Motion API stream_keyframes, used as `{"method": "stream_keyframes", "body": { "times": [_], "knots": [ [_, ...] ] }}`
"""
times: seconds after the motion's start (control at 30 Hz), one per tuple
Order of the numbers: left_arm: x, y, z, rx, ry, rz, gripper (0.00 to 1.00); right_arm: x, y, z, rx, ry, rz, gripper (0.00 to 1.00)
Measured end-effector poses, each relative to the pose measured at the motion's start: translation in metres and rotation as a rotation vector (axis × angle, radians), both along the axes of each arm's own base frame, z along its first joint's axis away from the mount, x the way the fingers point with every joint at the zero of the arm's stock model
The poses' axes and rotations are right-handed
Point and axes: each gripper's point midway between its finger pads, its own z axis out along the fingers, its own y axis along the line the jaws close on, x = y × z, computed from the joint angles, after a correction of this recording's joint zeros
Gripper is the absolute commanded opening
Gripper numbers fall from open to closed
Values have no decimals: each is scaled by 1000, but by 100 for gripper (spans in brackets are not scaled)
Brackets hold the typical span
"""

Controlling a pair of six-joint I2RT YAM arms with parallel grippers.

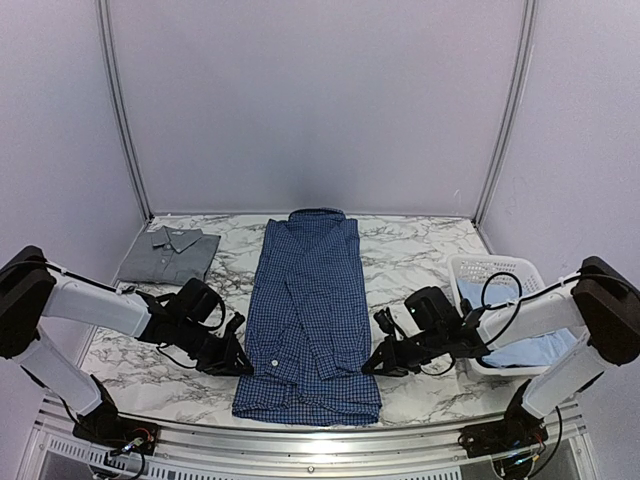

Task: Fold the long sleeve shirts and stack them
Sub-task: Pick up the rectangle-folded shirt from the center of the board.

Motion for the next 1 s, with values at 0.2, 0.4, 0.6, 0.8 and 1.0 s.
{"method": "stream_keyframes", "body": {
  "times": [0.2, 0.4, 0.6, 0.8, 1.0],
  "knots": [
    [-2, 1, -1, 1, 19, 8, 4, 3, 4, 5, 9, -6, 1, 0],
    [-4, -1, 2, -10, 38, 20, 0, 4, 5, 8, 18, -9, 5, 0],
    [0, -8, 23, -65, 29, 34, 0, 8, 11, 29, 55, -37, 3, 0],
    [18, -18, 59, -150, -8, 72, 0, 24, 24, 62, 108, -97, -2, 0],
    [65, -12, 83, -209, -31, 182, 0, 64, 26, 83, 141, -145, -62, 0]
  ]
}}
